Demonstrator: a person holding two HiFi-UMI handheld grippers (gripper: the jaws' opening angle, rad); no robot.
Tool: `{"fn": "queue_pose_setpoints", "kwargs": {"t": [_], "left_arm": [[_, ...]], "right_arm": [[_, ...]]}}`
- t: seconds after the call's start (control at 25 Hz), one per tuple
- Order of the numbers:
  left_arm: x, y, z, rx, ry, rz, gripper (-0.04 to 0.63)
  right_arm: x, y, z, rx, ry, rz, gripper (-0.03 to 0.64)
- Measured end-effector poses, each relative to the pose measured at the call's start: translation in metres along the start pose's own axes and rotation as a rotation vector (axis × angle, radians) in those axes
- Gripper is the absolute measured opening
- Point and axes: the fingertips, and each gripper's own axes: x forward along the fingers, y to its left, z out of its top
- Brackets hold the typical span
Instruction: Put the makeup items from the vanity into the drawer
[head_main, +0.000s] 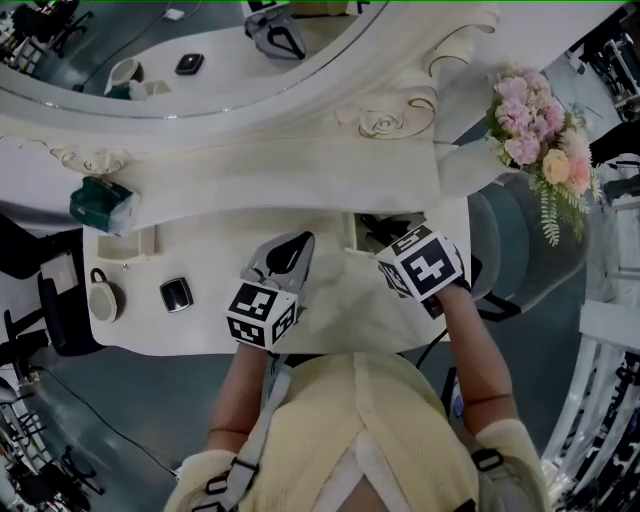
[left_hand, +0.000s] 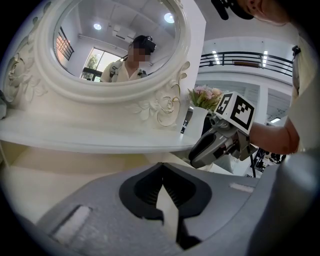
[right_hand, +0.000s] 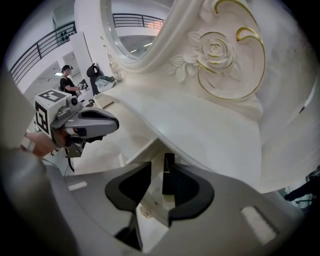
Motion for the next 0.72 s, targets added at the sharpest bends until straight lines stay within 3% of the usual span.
{"fn": "queue_pose_setpoints", "kwargs": {"t": [0.32, 0.72], "left_arm": [[-0.023, -0.001, 0.005, -0.019, -0.042, 0.040, 0.002], [-0.085, -0.013, 0.019, -0.105, -0.200, 0.163, 0.002]], "right_arm": [[-0.015, 0.005, 0.003, -0.027, -0.080, -0.009, 0.123], [-0.067, 0.033, 0.024, -0.133, -0.332, 0.014, 0.124]]}}
